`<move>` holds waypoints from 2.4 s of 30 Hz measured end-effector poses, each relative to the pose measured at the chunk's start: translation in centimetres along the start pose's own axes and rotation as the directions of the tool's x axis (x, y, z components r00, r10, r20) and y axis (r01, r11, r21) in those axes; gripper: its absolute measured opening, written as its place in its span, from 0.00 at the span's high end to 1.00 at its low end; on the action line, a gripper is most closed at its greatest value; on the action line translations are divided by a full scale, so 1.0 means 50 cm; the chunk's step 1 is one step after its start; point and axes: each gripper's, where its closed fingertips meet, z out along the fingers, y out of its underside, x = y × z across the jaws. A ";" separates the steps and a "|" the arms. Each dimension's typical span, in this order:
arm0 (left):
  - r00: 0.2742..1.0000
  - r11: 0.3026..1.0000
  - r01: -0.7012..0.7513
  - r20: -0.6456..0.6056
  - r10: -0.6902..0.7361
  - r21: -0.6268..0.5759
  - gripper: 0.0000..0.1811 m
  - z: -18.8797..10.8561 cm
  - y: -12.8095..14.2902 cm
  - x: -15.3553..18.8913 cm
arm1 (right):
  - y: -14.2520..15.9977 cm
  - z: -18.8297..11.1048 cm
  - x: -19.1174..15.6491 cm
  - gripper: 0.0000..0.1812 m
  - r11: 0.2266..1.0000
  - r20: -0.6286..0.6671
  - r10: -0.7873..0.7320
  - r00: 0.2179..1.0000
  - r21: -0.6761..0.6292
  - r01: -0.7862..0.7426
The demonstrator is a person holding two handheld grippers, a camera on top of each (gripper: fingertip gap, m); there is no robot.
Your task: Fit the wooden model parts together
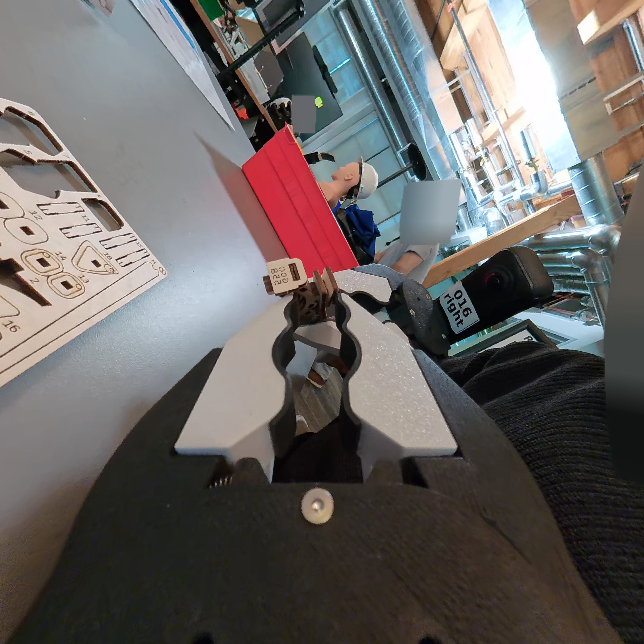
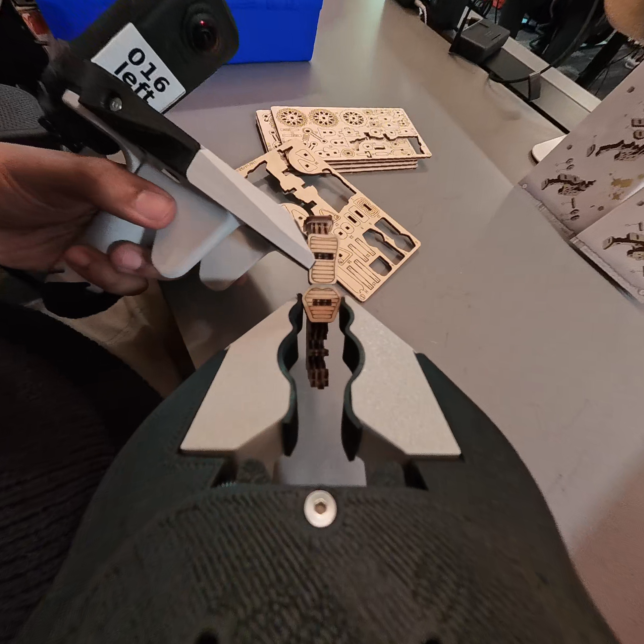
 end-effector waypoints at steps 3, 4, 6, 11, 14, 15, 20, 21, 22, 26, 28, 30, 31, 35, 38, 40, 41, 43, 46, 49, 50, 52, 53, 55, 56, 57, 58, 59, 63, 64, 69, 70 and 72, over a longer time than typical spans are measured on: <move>1.000 1.000 -0.011 0.003 0.011 -0.003 0.91 0.000 0.000 0.000 | 0.001 0.000 -0.001 0.89 1.000 0.012 0.014 1.000 -0.001 -0.014; 1.000 1.000 -0.019 0.005 0.019 -0.004 0.92 0.000 0.000 0.000 | 0.001 -0.001 -0.001 0.89 1.000 0.019 0.023 1.000 -0.001 -0.023; 1.000 1.000 -0.022 0.005 0.022 -0.007 0.91 0.001 0.001 0.000 | 0.001 -0.001 -0.001 0.89 1.000 0.026 0.030 0.999 0.000 -0.030; 1.000 1.000 -0.015 -0.011 0.015 -0.008 0.91 -0.001 0.002 0.001 | 0.000 -0.002 -0.003 0.89 1.000 0.034 0.023 0.999 0.008 -0.023; 1.000 1.000 -0.019 -0.013 0.019 -0.010 0.92 -0.003 0.002 0.000 | 0.000 -0.002 -0.008 0.89 0.999 0.055 0.039 0.998 0.014 -0.040; 1.000 1.000 -0.020 -0.016 0.020 -0.010 0.92 -0.003 0.001 0.001 | 0.000 -0.003 -0.012 0.87 0.999 0.078 0.049 0.996 0.014 -0.050; 0.999 0.999 -0.028 -0.028 0.027 -0.025 0.92 -0.002 0.005 0.005 | -0.004 -0.012 -0.023 0.79 0.987 0.197 0.152 0.969 0.020 -0.159; 0.999 0.999 -0.028 -0.030 0.027 -0.025 0.92 -0.003 0.005 0.006 | -0.007 -0.016 -0.022 0.78 0.982 0.222 0.179 0.959 0.025 -0.189; 0.999 0.999 -0.028 -0.032 0.027 -0.026 0.92 -0.004 0.004 0.006 | -0.011 -0.021 -0.020 0.78 0.973 0.252 0.213 0.944 0.031 -0.228; 0.998 0.999 -0.025 -0.050 0.023 -0.042 0.92 -0.005 0.007 0.009 | -0.048 -0.055 -0.004 0.81 0.873 0.458 0.405 0.791 0.063 -0.483; 0.998 0.998 -0.021 -0.066 0.017 -0.059 0.92 -0.004 0.012 0.013 | -0.064 -0.070 0.009 0.81 0.779 0.567 0.502 0.653 0.030 -0.626; 0.996 0.996 -0.017 -0.093 0.009 -0.085 0.92 0.000 0.021 0.021 | -0.062 -0.072 0.016 0.82 0.719 0.616 0.556 0.558 -0.020 -0.695; 0.994 0.995 -0.016 -0.106 0.005 -0.099 0.91 0.001 0.026 0.025 | -0.059 -0.070 0.016 0.84 0.708 0.626 0.567 0.535 -0.038 -0.706; 0.991 0.992 -0.029 -0.133 0.013 -0.119 0.91 0.005 0.035 0.036 | -0.056 -0.073 -0.008 0.88 0.726 0.662 0.551 0.508 -0.081 -0.682; 0.989 0.992 -0.035 -0.149 0.017 -0.119 0.92 0.002 0.033 0.042 | -0.054 -0.074 -0.022 0.94 0.744 0.669 0.540 0.511 -0.094 -0.662; 0.987 0.992 -0.039 -0.160 0.019 -0.122 0.91 0.001 0.033 0.046 | -0.056 -0.075 -0.021 0.95 0.732 0.678 0.549 0.489 -0.106 -0.674; 0.987 0.991 -0.044 -0.161 0.024 -0.122 0.91 0.001 0.033 0.047 | -0.056 -0.076 -0.021 0.95 0.723 0.684 0.555 0.474 -0.114 -0.681; 0.986 0.991 -0.054 -0.161 0.033 -0.126 0.91 0.001 0.033 0.048 | -0.056 -0.077 -0.021 0.96 0.710 0.692 0.564 0.451 -0.129 -0.692; 0.986 0.990 -0.056 -0.163 0.035 -0.128 0.91 0.000 0.032 0.049 | -0.057 -0.078 -0.021 0.96 0.704 0.696 0.569 0.438 -0.137 -0.697; 0.984 0.990 -0.056 -0.173 0.033 -0.129 0.91 0.000 0.033 0.051 | -0.059 -0.079 -0.022 0.96 0.689 0.706 0.577 0.411 -0.151 -0.708; 0.984 0.990 -0.056 -0.175 0.033 -0.129 0.91 0.000 0.033 0.052 | -0.059 -0.080 -0.022 0.96 0.682 0.710 0.581 0.399 -0.156 -0.714; 0.983 0.991 -0.057 -0.179 0.034 -0.123 0.91 0.000 0.031 0.054 | -0.061 -0.081 -0.020 0.96 0.671 0.714 0.585 0.384 -0.161 -0.723; 0.983 0.991 -0.057 -0.182 0.035 -0.118 0.91 0.000 0.030 0.056 | -0.062 -0.081 -0.020 0.96 0.667 0.716 0.586 0.379 -0.162 -0.727; 0.982 0.991 -0.059 -0.186 0.036 -0.116 0.90 0.000 0.029 0.057 | -0.063 -0.081 -0.019 0.96 0.668 0.715 0.586 0.382 -0.159 -0.727; 0.982 0.991 -0.059 -0.184 0.037 -0.118 0.90 0.000 0.030 0.057 | -0.062 -0.081 -0.019 0.96 0.671 0.714 0.584 0.386 -0.158 -0.724; 0.982 0.991 -0.060 -0.184 0.038 -0.116 0.89 0.000 0.030 0.057 | -0.062 -0.081 -0.020 0.96 0.673 0.714 0.583 0.388 -0.157 -0.723; 0.981 0.991 -0.061 -0.188 0.039 -0.116 0.89 -0.001 0.030 0.058 | -0.062 -0.081 -0.020 0.96 0.674 0.714 0.582 0.389 -0.156 -0.722; 0.981 0.991 -0.061 -0.189 0.038 -0.117 0.89 -0.001 0.030 0.058 | -0.062 -0.081 -0.021 0.96 0.676 0.714 0.581 0.392 -0.155 -0.720; 0.983 0.991 -0.065 -0.179 0.044 -0.117 0.91 -0.002 0.031 0.054 | -0.062 -0.081 -0.024 0.96 0.688 0.711 0.573 0.407 -0.148 -0.710; 0.983 0.991 -0.067 -0.178 0.045 -0.119 0.91 -0.002 0.031 0.054 | -0.061 -0.080 -0.024 0.96 0.692 0.710 0.571 0.412 -0.146 -0.707; 0.981 0.988 -0.100 -0.177 0.077 -0.122 0.92 -0.002 0.033 0.055 | -0.061 -0.082 -0.026 0.97 0.697 0.713 0.567 0.413 -0.147 -0.702; 0.980 0.986 -0.110 -0.178 0.087 -0.123 0.92 -0.003 0.034 0.056 | -0.062 -0.083 -0.027 0.97 0.698 0.715 0.565 0.412 -0.147 -0.701; 0.979 0.984 -0.125 -0.179 0.101 -0.126 0.92 -0.003 0.035 0.057 | -0.062 -0.083 -0.028 0.96 0.699 0.717 0.563 0.411 -0.147 -0.700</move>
